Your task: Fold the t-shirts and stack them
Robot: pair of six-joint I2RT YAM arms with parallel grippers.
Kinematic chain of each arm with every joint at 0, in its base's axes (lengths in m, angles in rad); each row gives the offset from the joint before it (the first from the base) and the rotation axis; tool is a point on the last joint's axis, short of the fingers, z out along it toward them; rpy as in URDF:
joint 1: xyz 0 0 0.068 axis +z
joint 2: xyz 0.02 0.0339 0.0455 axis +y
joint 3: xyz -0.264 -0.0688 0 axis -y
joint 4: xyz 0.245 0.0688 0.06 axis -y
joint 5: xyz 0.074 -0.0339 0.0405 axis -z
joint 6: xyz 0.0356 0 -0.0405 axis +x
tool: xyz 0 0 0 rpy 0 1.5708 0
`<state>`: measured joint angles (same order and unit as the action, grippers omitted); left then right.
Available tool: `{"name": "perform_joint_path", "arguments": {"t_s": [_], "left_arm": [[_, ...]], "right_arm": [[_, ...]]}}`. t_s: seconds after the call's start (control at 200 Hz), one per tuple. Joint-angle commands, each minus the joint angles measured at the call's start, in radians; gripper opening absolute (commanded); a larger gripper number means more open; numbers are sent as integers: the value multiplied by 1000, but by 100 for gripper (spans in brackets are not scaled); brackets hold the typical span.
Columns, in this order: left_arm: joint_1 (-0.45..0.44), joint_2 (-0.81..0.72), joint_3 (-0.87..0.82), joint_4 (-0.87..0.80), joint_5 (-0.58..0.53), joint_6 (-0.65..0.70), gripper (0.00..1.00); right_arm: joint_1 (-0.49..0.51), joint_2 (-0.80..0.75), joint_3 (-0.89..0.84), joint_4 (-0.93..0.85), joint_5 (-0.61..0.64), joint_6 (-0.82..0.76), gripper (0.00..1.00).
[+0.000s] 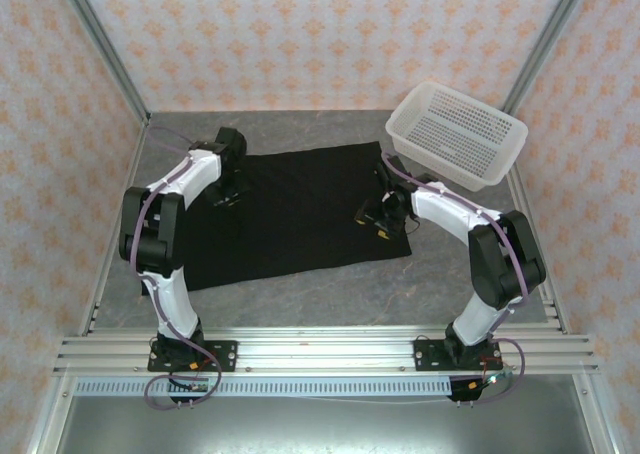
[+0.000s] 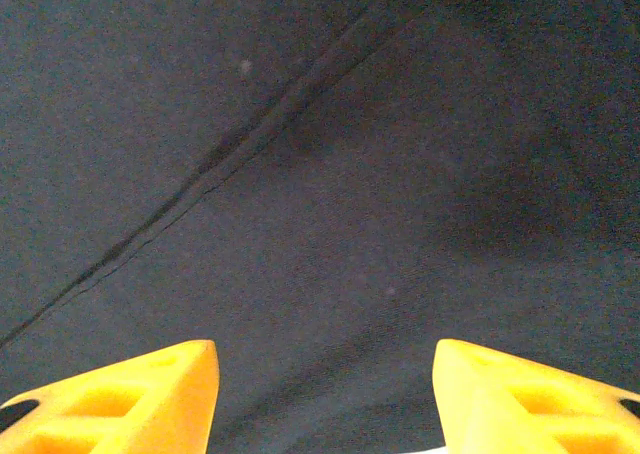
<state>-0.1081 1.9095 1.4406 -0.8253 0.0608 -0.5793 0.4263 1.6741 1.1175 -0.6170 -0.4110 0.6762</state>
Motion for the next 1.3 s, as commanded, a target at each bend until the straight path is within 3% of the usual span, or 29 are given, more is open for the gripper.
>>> {"name": "perform_joint_path", "arguments": {"t_s": [0.0, 0.035, 0.07, 0.11, 0.15, 0.25, 0.355, 0.51, 0.615, 0.741, 0.961, 1.296], "left_arm": [[-21, 7, 37, 5, -42, 39, 19], [-22, -37, 40, 2, -58, 39, 40], [-22, -62, 43, -10, -88, 39, 54], [-18, -95, 45, -32, -120, 38, 62], [-4, -132, 34, -47, -133, 26, 64], [78, -233, -66, -32, -61, -45, 64], [185, -282, -178, -1, 48, -106, 57], [277, -250, -256, 2, 104, -149, 42], [313, -207, -270, 6, 108, -152, 39], [320, -186, -247, 12, 125, -149, 39], [306, -211, -242, 10, 123, -139, 39], [296, -245, -244, -4, 116, -126, 39]], "right_arm": [[-20, -46, -13, -35, 86, 28, 59], [-32, -59, -13, -33, 104, 34, 60], [-45, -70, -12, -28, 121, 38, 60], [-62, -78, -6, -27, 141, 43, 60], [-78, -77, 4, -27, 152, 45, 59], [-102, -45, 61, -34, 176, 39, 56], [-100, 39, 147, -39, 169, 27, 47], [-88, 177, 241, -42, 184, 26, 41], [-87, 222, 277, -53, 232, 19, 40], [-111, 236, 332, -45, 266, -48, 42], [-230, 385, 610, -123, 293, -134, 46], [-381, 754, 1178, -334, 264, -26, 46]]}}
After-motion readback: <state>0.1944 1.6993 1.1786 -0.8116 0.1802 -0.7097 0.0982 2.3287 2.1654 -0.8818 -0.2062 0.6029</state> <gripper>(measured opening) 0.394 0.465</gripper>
